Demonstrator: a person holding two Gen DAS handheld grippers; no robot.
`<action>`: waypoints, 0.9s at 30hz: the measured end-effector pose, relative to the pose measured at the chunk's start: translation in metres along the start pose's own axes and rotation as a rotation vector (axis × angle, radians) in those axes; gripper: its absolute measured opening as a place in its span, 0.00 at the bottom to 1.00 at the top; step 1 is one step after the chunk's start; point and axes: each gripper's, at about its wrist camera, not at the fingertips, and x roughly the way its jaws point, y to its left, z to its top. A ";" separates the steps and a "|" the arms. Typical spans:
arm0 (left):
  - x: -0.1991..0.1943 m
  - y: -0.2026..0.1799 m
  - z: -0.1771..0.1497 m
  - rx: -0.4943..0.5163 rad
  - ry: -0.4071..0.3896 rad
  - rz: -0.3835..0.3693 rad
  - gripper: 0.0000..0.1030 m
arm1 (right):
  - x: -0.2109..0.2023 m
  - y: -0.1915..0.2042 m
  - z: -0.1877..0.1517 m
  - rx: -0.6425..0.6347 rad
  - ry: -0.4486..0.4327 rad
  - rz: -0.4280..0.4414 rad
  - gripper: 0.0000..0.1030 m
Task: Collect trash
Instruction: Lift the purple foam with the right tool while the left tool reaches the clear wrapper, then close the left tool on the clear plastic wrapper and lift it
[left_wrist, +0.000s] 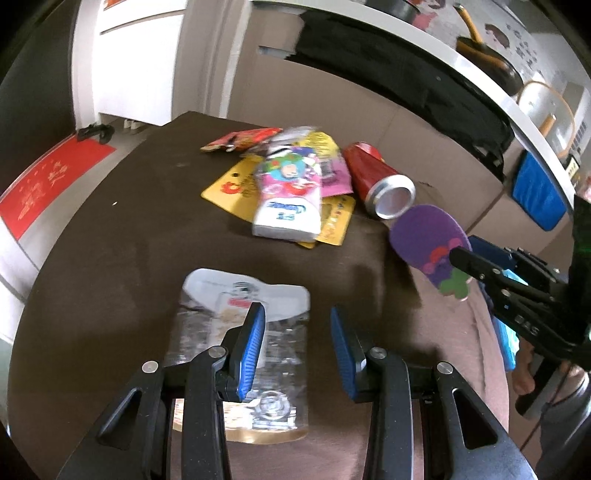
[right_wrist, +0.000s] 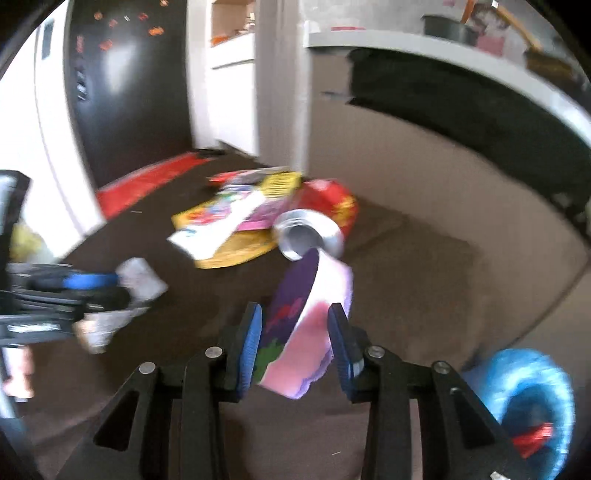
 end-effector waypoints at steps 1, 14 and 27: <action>0.000 0.004 -0.001 -0.007 -0.001 -0.001 0.37 | 0.003 -0.002 0.000 0.012 0.004 -0.013 0.37; -0.014 0.049 -0.020 -0.058 0.039 0.122 0.37 | -0.003 -0.008 0.001 0.073 0.008 0.107 0.39; -0.038 0.064 -0.057 -0.180 0.077 0.079 0.37 | -0.008 0.006 -0.003 0.019 0.007 0.166 0.37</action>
